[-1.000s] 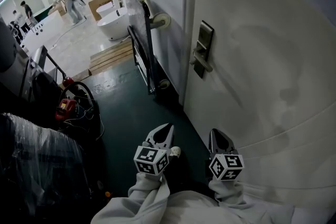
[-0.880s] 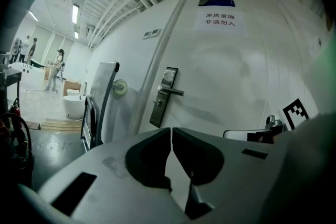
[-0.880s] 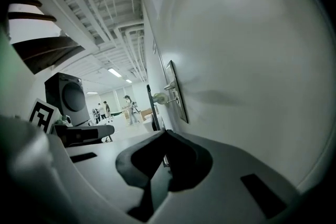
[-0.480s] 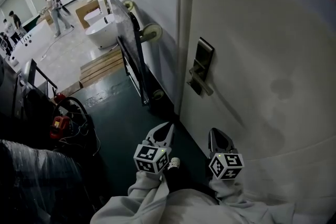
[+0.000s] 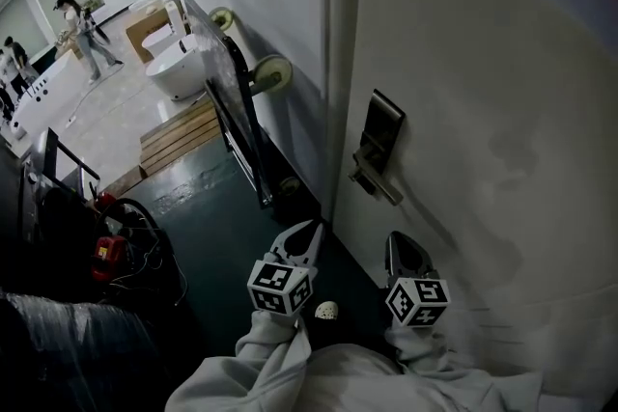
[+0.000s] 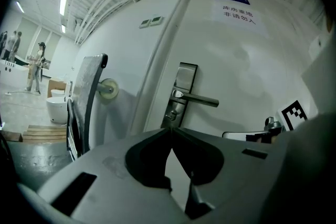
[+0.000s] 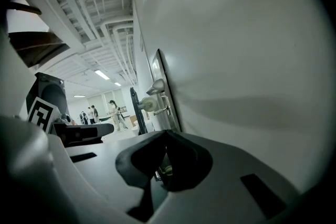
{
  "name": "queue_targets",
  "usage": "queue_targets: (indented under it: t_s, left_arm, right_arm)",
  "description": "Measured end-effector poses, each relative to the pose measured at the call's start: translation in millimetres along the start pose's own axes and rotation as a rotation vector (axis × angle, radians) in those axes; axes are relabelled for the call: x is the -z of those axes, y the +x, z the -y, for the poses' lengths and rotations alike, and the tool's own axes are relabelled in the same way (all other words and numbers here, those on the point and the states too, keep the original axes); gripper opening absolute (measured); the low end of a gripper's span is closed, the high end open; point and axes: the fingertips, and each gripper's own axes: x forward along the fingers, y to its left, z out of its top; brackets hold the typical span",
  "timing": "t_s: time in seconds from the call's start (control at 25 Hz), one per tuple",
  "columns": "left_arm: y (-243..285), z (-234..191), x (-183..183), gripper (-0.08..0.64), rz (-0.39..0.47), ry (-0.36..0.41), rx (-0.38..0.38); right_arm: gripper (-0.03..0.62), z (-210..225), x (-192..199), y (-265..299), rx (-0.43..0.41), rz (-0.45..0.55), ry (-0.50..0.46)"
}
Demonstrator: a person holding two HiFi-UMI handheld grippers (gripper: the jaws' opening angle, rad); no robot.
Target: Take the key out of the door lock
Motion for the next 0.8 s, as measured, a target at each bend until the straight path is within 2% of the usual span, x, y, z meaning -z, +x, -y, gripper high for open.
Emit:
queue_targets:
  t_s: [0.44,0.8]
  left_arm:
    - [31.3,-6.7,0.9,0.021,-0.026,-0.013,0.108]
    - [57.4,-23.5,3.9,0.022,-0.054,-0.247,0.094]
  right_arm:
    - [0.052,1.9,8.6,18.4,0.060,-0.018,0.003]
    - [0.052,1.6,1.9,20.9,0.090,-0.019,-0.011]
